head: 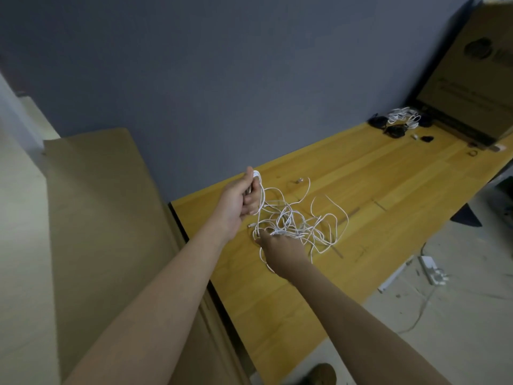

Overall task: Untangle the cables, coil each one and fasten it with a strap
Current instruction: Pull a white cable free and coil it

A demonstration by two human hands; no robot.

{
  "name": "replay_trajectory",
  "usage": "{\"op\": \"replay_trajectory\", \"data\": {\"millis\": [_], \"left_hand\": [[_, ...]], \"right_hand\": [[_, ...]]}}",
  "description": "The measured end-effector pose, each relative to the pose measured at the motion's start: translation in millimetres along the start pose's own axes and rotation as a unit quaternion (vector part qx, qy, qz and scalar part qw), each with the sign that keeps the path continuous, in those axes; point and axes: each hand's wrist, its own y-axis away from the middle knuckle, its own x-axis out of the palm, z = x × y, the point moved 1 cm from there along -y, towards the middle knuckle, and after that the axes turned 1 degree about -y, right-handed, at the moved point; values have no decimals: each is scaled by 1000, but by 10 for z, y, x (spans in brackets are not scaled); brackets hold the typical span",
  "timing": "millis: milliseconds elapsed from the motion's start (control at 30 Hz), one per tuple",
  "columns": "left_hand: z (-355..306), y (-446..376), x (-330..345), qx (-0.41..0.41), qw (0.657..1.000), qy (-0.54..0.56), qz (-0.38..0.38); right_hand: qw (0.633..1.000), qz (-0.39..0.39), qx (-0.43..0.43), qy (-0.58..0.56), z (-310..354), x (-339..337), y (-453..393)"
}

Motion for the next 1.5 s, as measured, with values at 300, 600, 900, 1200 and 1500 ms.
{"op": "replay_trajectory", "data": {"millis": [300, 600, 900, 1200, 1500], "left_hand": [[151, -37, -10, 43, 946, -320, -18], [296, -5, -15, -28, 853, -513, 90], [131, 145, 28, -112, 913, -349, 181], [125, 172, 111, -114, 934, -261, 216], [47, 126, 67, -81, 981, -90, 149]], "right_hand": [[960, -229, -163, -2, 48, -196, 369], [935, -249, -113, -224, -99, -651, 586], [754, -134, 87, -637, -408, -558, 640], [733, -344, 83, -581, -210, -759, 354], [748, -166, 117, -631, -314, -207, 380]]}}
